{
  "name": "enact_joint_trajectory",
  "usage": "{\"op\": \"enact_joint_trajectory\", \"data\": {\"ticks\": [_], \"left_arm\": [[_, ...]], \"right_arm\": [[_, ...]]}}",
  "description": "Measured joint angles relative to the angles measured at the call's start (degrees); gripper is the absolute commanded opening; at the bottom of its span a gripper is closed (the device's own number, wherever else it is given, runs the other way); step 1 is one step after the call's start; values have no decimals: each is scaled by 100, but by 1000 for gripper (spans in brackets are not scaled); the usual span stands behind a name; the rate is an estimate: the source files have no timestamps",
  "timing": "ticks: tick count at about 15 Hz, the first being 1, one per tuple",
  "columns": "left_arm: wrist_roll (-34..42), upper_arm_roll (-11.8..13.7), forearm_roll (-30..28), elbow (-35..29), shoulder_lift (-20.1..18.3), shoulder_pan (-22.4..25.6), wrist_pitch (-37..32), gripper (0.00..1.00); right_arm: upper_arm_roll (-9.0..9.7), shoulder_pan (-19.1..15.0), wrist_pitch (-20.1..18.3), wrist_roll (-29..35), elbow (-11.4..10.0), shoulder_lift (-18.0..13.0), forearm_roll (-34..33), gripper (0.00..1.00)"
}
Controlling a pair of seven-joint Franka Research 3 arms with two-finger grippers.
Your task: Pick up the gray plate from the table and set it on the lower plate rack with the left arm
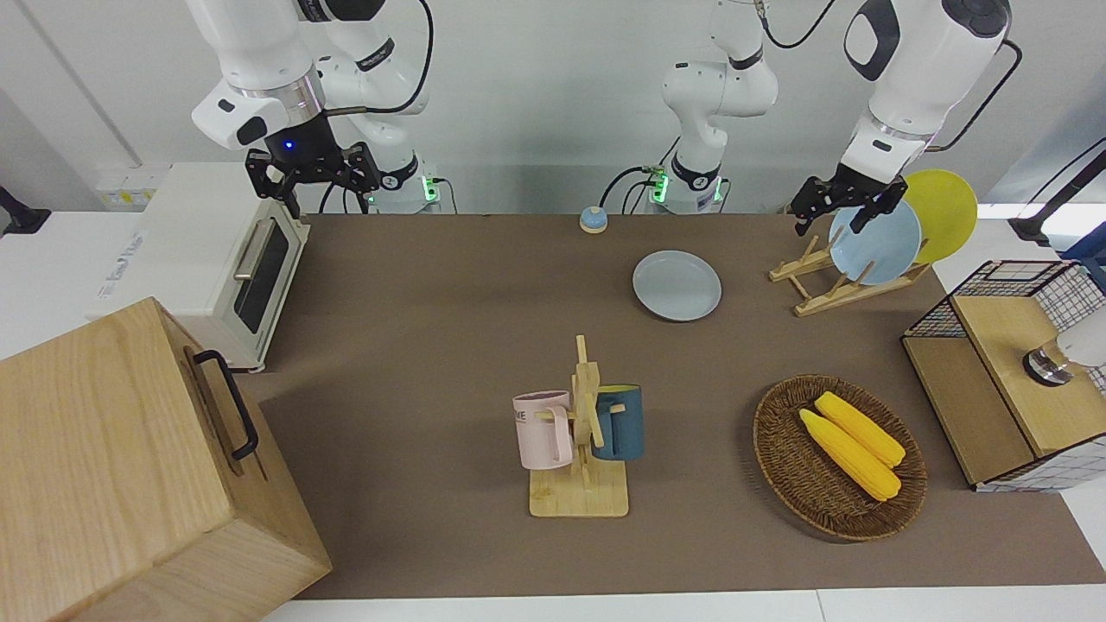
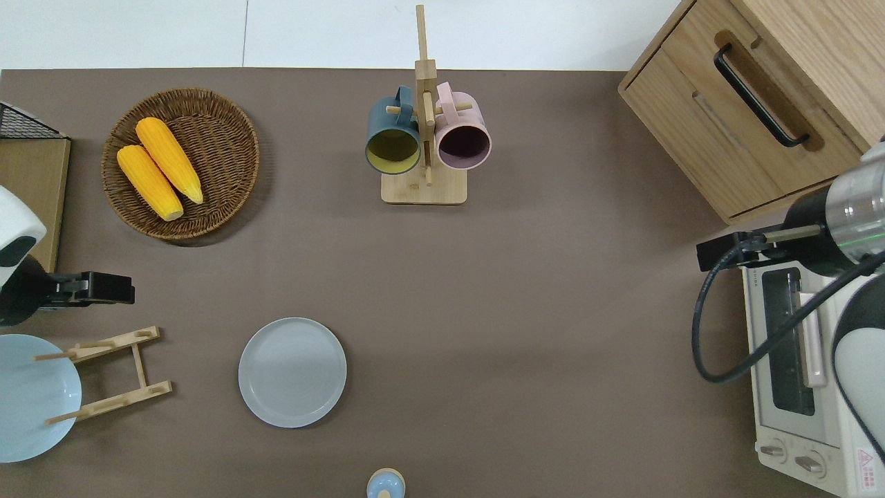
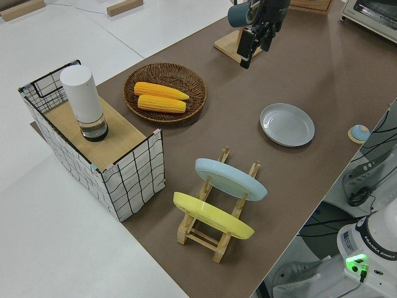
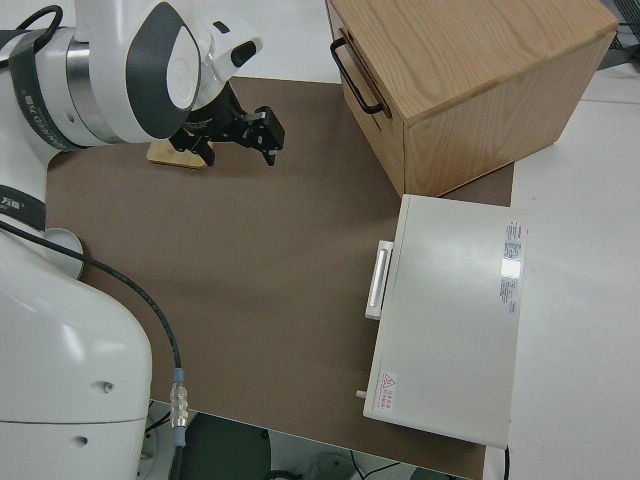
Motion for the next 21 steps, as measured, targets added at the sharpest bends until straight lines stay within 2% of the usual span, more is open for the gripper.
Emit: {"op": "enact_joint_trajectory", "data": {"ticks": [4, 6, 10, 14, 17, 21], "left_arm": [[0, -39, -15, -80, 57, -2, -2, 991], [-1, -139, -70, -284, 91, -4, 62, 991], [-3, -320, -199, -977, 137, -7, 597, 989], [-4, -449, -285, -2072, 127, -10, 1610, 989], [-58, -449, -293, -2848, -140, -10, 2230, 989], [-587, -485, -301, -3515, -592, -10, 2394, 987]], "right_arm": [[0, 0, 0, 0, 0, 0, 0, 983], [0, 0, 0, 0, 0, 0, 0, 983], [0, 0, 0, 0, 0, 0, 0, 983], [0, 0, 0, 0, 0, 0, 0, 983], [0, 0, 0, 0, 0, 0, 0, 983], [0, 0, 0, 0, 0, 0, 0, 983]]}}
